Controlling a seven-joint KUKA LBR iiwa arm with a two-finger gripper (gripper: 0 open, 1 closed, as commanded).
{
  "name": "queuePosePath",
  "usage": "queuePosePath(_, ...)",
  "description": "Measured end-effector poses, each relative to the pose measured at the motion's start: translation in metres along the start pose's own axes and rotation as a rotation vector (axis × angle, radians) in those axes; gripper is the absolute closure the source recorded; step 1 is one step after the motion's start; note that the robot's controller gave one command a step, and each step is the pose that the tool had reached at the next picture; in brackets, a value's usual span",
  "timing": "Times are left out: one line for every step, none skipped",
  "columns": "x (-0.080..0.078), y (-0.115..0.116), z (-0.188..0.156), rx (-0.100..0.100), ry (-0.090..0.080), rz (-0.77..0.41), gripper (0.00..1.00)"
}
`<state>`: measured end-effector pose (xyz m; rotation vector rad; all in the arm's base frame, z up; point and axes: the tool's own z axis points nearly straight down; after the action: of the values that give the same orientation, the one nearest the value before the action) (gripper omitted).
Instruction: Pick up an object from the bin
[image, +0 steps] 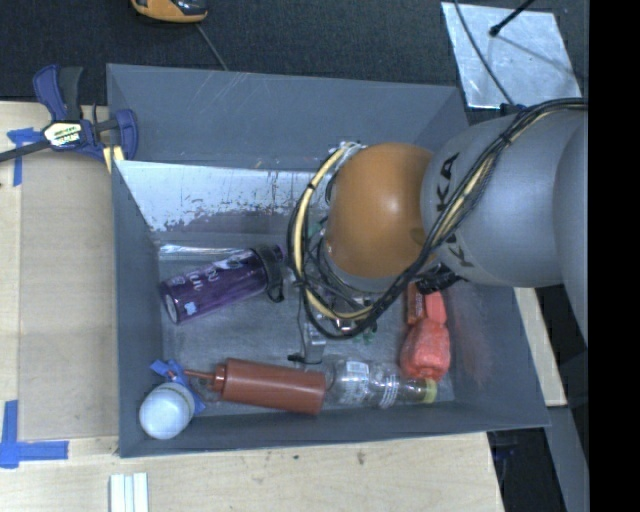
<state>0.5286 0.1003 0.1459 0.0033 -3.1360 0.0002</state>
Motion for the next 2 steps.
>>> queuePosePath(-0.002,0.000,-0.004,-0.001,-0.008,0.002,0.00)
queuePosePath(-0.058,0.025,0.035,-0.001,-0.018,-0.112,0.00)
